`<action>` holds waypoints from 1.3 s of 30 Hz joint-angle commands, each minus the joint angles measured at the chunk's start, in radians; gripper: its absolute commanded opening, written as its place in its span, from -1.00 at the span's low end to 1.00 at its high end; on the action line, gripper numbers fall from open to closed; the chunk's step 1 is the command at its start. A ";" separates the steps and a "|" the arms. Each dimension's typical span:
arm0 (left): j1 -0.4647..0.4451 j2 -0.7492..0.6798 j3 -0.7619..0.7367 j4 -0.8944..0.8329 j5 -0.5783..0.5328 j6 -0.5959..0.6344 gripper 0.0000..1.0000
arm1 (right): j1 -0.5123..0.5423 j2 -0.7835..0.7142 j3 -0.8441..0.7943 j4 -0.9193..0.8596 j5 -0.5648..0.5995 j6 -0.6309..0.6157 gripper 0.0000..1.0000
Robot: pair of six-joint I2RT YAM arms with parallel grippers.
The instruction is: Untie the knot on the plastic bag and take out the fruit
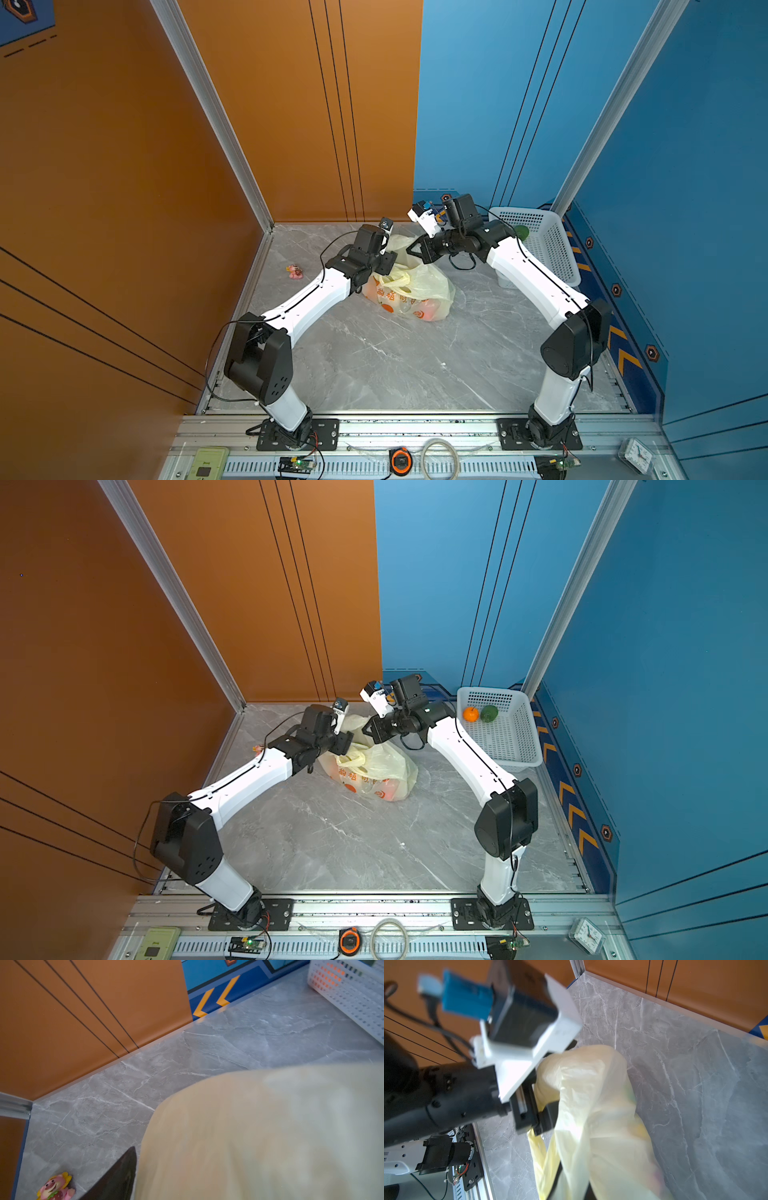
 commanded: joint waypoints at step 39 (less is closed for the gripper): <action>0.018 -0.300 -0.064 -0.586 0.115 -0.620 -1.00 | 0.071 -0.033 0.150 -0.236 -0.026 0.125 0.50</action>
